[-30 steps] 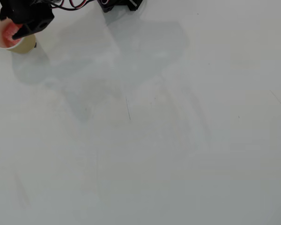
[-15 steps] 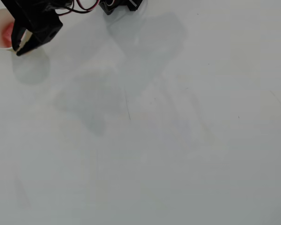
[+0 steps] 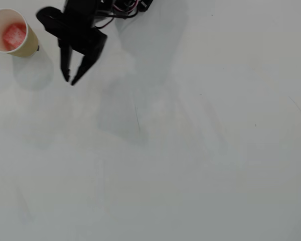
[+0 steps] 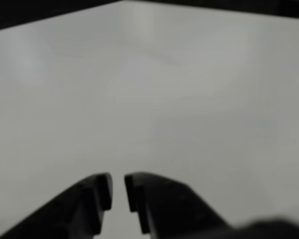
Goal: Pick up the cube and drop it in the cup.
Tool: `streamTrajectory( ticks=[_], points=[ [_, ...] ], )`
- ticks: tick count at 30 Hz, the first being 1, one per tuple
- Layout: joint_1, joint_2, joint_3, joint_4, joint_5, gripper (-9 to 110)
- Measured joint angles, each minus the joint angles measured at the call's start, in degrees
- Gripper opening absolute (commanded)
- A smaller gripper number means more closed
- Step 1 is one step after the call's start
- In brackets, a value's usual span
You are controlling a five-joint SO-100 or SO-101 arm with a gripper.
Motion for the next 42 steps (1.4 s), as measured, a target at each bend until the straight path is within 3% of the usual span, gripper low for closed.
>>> streamTrajectory(
  ticks=[17, 42],
  points=[
    [-21.1, 9.2, 12.3, 8.9, 0.0, 0],
    [-29.8, 12.3, 19.5, 24.8, 0.0, 3]
  ],
)
